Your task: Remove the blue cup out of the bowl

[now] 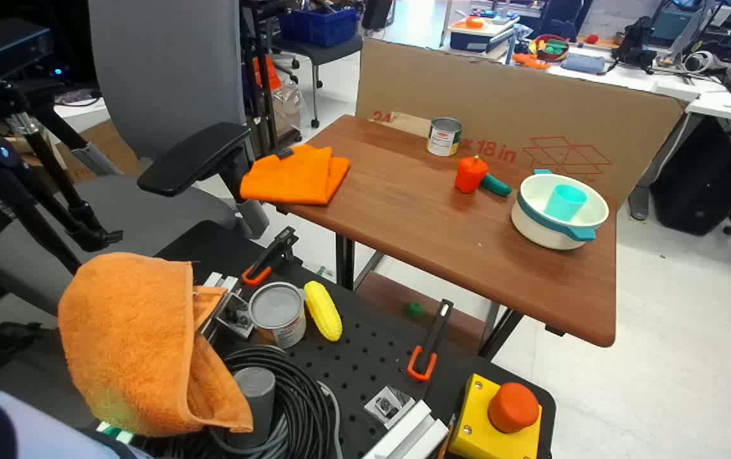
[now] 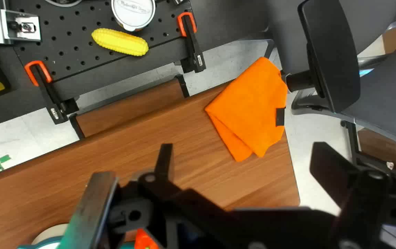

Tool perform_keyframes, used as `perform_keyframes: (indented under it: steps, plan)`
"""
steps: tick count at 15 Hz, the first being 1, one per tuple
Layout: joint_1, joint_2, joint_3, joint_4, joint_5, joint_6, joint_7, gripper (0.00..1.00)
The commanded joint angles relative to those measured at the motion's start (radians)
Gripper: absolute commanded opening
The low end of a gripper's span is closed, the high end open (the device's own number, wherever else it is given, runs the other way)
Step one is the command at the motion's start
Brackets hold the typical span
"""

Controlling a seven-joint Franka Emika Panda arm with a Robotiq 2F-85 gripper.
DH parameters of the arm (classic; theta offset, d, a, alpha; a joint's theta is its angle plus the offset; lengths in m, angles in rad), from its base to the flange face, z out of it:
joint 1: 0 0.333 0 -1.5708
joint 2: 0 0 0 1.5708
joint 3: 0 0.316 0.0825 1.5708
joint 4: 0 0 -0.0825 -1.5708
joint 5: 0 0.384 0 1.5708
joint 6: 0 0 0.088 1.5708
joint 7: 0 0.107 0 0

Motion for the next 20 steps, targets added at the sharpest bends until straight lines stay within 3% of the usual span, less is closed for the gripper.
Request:
perform_keyframes:
  steps: [1, 9, 13, 16, 20]
  plan:
    - [-0.015, 0.001, 0.013, 0.002, 0.007, -0.004, -0.006, 1.0]
    - [-0.015, 0.001, 0.013, 0.002, 0.007, -0.004, -0.006, 1.0]
    - [-0.047, 0.129, 0.004, 0.08, -0.007, 0.071, 0.022, 1.0]
    - [-0.09, 0.248, -0.011, 0.145, -0.045, 0.214, 0.011, 1.0]
    - [-0.143, 0.41, -0.04, 0.252, -0.12, 0.313, 0.024, 1.0]
